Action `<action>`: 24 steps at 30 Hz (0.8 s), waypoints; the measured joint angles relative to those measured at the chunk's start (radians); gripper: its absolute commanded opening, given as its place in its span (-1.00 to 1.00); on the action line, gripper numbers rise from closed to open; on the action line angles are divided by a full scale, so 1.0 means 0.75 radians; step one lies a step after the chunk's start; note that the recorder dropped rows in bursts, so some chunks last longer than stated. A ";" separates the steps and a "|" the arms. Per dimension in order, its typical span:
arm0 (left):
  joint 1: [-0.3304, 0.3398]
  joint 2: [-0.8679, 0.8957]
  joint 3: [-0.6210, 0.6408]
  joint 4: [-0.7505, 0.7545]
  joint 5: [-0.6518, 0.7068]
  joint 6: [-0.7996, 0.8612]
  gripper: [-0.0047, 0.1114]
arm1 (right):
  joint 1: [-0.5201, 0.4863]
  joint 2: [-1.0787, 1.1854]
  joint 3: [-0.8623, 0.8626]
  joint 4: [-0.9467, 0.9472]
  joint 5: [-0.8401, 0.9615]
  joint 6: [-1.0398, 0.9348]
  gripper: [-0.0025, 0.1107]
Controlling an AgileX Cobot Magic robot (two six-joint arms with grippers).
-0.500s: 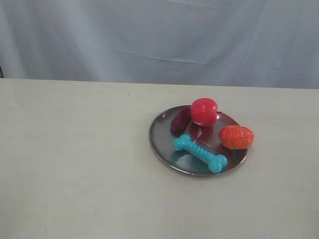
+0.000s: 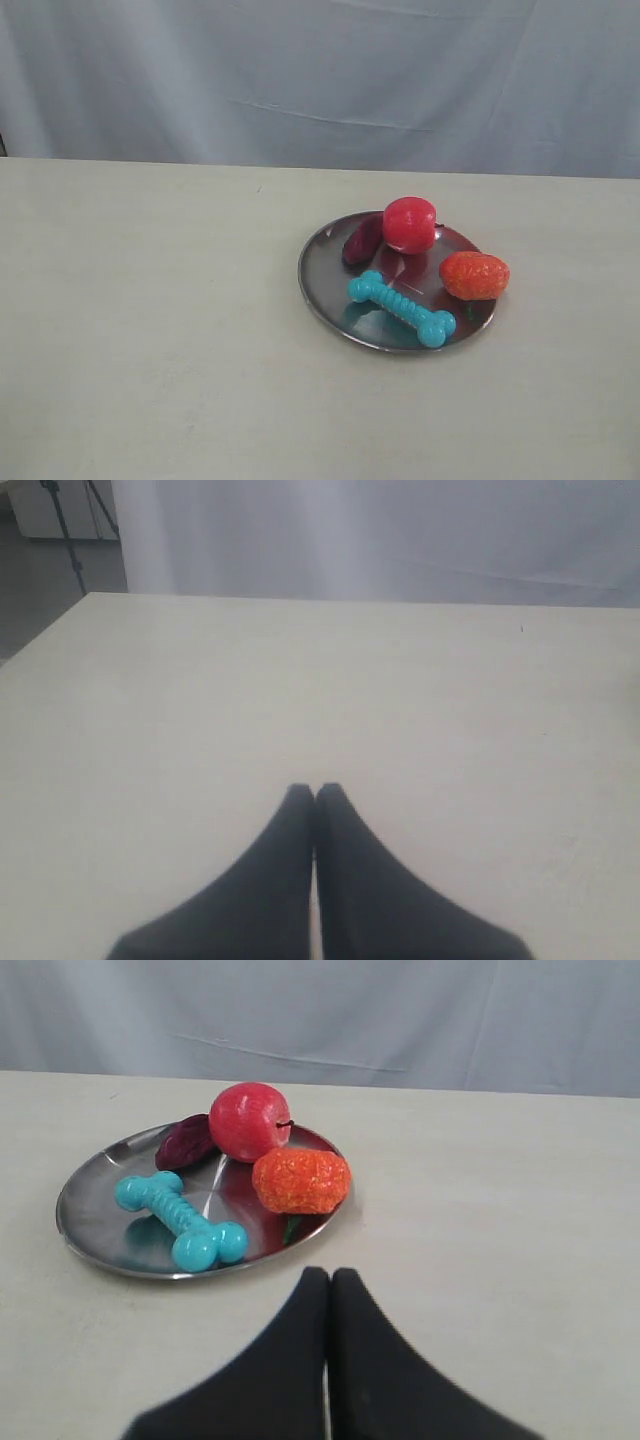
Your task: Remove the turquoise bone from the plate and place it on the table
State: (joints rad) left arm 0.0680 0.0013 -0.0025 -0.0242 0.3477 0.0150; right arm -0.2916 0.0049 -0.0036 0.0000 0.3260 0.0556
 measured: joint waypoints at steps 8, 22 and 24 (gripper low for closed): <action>0.000 0.000 0.000 0.000 0.000 0.000 -0.92 | 0.000 0.000 0.002 -0.023 -0.351 0.000 -0.96; 0.000 0.000 0.000 0.000 0.000 0.000 -0.92 | 0.000 0.000 0.002 -0.026 -0.719 0.036 -0.96; 0.000 0.000 0.000 0.000 0.000 0.000 -0.92 | 0.000 0.000 0.002 -0.022 -0.825 0.133 -0.96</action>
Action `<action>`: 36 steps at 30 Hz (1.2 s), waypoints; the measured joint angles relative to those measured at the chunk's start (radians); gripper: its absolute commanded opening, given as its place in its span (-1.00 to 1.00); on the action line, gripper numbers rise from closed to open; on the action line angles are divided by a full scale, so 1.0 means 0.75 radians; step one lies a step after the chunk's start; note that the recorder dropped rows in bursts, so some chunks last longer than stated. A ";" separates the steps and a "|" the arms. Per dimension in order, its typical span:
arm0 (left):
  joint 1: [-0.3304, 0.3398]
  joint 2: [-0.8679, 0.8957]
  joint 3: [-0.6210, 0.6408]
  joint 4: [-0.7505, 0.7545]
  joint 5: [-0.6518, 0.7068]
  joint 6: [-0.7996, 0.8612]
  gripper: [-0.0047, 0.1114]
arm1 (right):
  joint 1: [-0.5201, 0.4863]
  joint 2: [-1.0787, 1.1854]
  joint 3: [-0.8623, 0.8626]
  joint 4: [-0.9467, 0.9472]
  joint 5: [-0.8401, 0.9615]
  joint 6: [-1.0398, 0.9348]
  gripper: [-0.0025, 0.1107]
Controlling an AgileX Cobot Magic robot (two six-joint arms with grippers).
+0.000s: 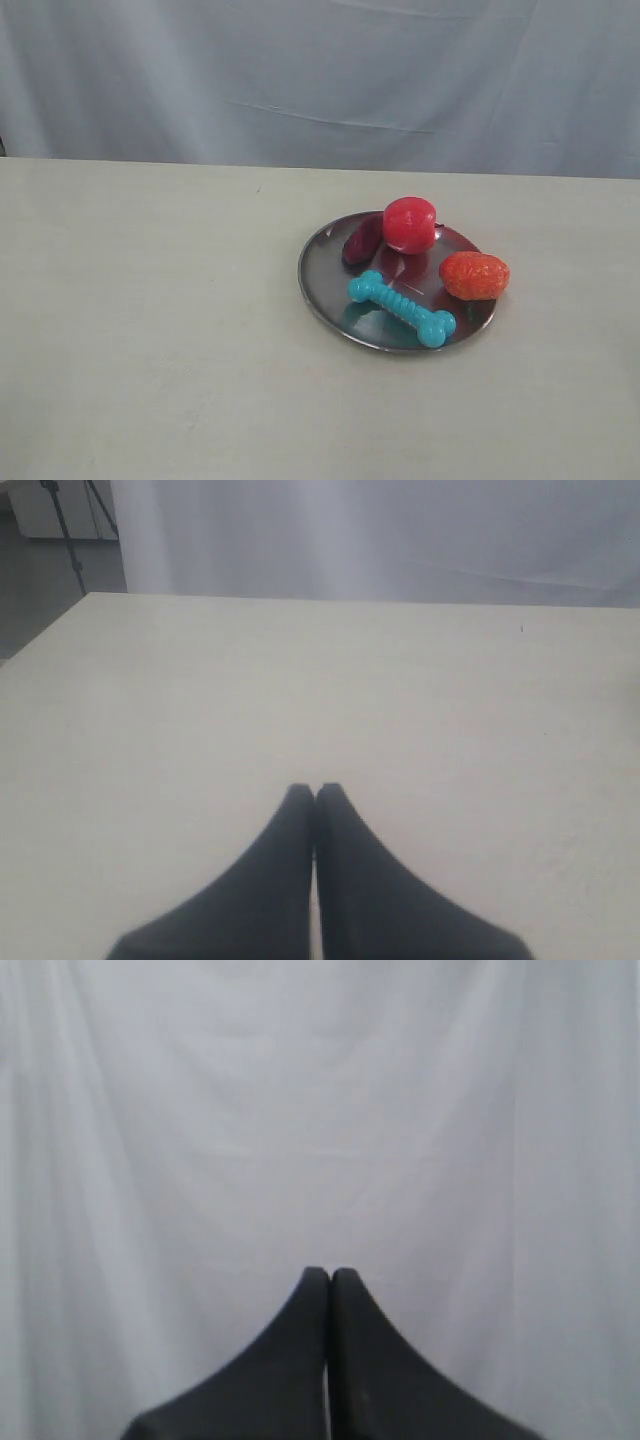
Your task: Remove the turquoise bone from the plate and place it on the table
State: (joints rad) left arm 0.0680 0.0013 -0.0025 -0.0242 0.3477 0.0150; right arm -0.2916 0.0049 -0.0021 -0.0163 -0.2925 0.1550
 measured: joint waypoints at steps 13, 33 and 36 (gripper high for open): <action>0.000 0.000 0.000 0.000 0.000 0.000 -0.92 | 0.000 0.155 -0.247 0.130 -0.158 0.404 -0.96; 0.000 0.000 0.000 0.000 0.000 0.000 -0.92 | -0.003 1.679 -1.500 0.311 1.169 -0.511 -0.96; 0.000 0.000 0.000 0.000 0.000 0.000 -0.92 | -0.003 1.842 -1.632 0.515 1.399 -0.806 -0.96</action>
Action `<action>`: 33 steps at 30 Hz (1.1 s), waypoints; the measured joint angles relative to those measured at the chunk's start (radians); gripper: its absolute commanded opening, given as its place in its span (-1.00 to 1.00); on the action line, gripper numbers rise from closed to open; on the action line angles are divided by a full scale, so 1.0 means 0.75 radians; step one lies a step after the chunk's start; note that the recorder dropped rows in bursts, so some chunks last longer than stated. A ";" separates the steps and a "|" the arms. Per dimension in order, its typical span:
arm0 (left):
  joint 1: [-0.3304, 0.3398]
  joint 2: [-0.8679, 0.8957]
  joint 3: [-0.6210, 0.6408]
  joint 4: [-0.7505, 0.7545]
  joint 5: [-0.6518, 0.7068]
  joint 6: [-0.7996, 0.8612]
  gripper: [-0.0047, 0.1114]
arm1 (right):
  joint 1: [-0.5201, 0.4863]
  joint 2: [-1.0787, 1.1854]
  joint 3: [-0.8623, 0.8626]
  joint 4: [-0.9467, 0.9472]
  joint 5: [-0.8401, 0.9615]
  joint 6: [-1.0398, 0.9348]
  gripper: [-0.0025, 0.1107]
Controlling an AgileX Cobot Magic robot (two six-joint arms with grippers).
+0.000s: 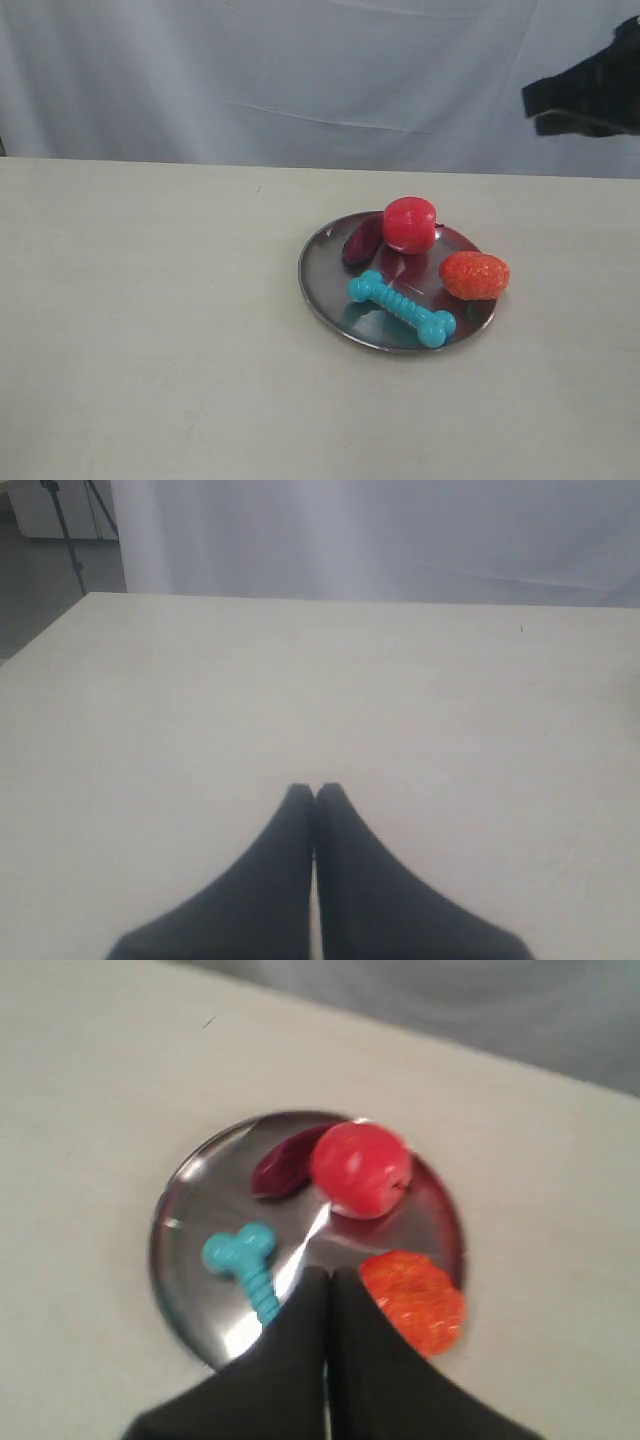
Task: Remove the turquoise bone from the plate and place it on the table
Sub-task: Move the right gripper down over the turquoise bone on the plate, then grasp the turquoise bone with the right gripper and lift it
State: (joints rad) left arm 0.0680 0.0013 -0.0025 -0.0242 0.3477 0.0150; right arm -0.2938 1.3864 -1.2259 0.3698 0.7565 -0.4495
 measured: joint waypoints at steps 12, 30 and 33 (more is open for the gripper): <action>0.000 0.000 0.000 0.000 0.000 0.000 -0.92 | 0.070 0.638 -0.167 0.116 0.270 -0.350 -0.47; 0.000 0.000 0.000 0.000 0.000 0.000 -0.92 | 0.266 0.919 -0.167 0.068 -0.112 -0.368 -0.15; 0.000 0.000 0.000 0.000 0.000 0.000 -0.92 | 0.266 0.933 -0.170 0.053 -0.125 -0.373 -0.64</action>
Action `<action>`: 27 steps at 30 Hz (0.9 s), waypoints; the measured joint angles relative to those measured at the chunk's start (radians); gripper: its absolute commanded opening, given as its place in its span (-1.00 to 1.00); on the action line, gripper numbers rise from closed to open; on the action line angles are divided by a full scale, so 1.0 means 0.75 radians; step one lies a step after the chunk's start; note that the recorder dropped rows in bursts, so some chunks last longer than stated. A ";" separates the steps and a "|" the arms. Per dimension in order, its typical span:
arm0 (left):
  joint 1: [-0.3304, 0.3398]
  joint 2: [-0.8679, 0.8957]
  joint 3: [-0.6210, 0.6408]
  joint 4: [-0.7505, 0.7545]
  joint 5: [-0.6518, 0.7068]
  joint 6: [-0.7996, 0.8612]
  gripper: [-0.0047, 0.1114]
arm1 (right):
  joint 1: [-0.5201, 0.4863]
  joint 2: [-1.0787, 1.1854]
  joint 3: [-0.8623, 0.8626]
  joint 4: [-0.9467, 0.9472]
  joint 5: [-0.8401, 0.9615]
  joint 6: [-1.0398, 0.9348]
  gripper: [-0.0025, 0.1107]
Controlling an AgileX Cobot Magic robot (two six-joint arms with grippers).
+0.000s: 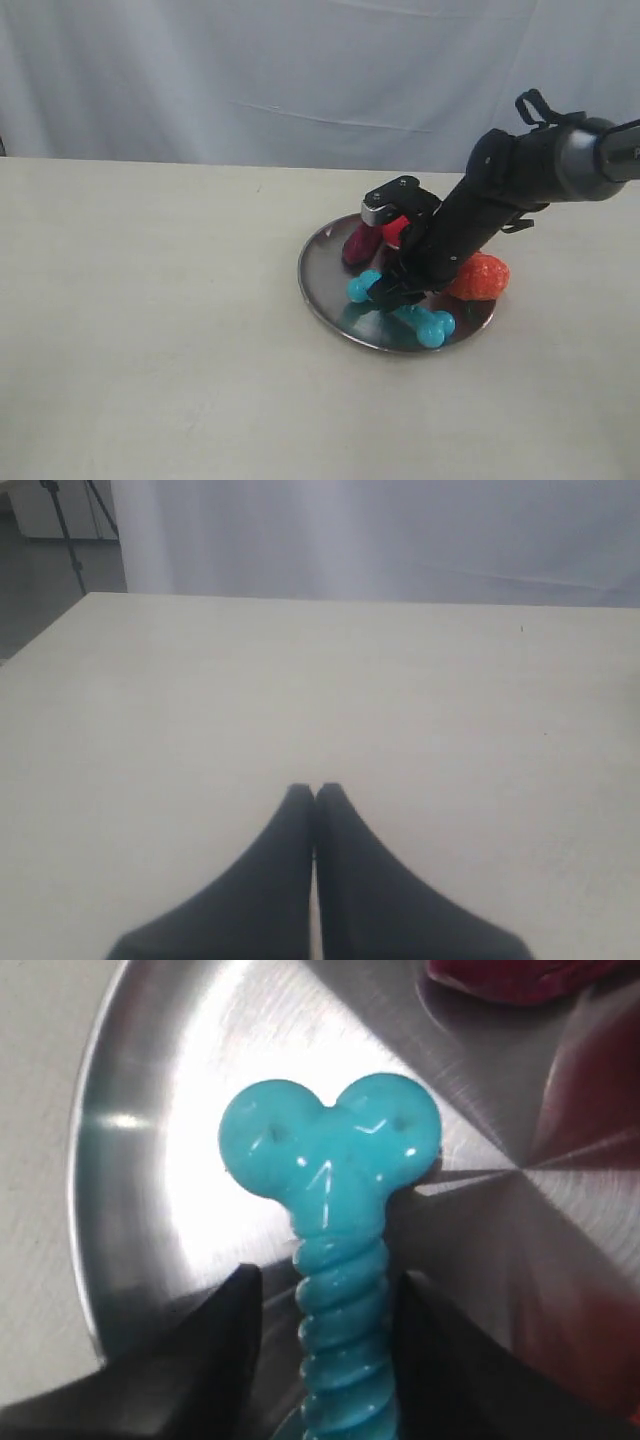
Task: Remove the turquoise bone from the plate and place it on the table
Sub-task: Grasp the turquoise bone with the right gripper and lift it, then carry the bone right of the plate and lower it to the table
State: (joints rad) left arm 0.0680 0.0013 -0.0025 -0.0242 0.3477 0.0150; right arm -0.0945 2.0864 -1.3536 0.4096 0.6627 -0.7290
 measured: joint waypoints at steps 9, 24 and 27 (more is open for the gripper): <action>0.000 0.000 0.000 0.000 0.000 0.000 -0.92 | 0.007 -0.046 -0.005 -0.001 -0.005 0.000 -0.96; 0.000 0.000 0.000 0.000 0.000 0.000 -0.92 | -0.105 -0.681 -0.005 0.028 -0.062 0.331 -0.96; 0.000 0.000 0.000 0.000 0.000 0.000 -0.92 | -0.193 -0.787 -0.005 0.028 -0.067 0.415 -0.96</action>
State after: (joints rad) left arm 0.0680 0.0013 -0.0025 -0.0242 0.3477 0.0150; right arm -0.2393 1.4960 -1.3575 0.4305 0.6124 -0.4177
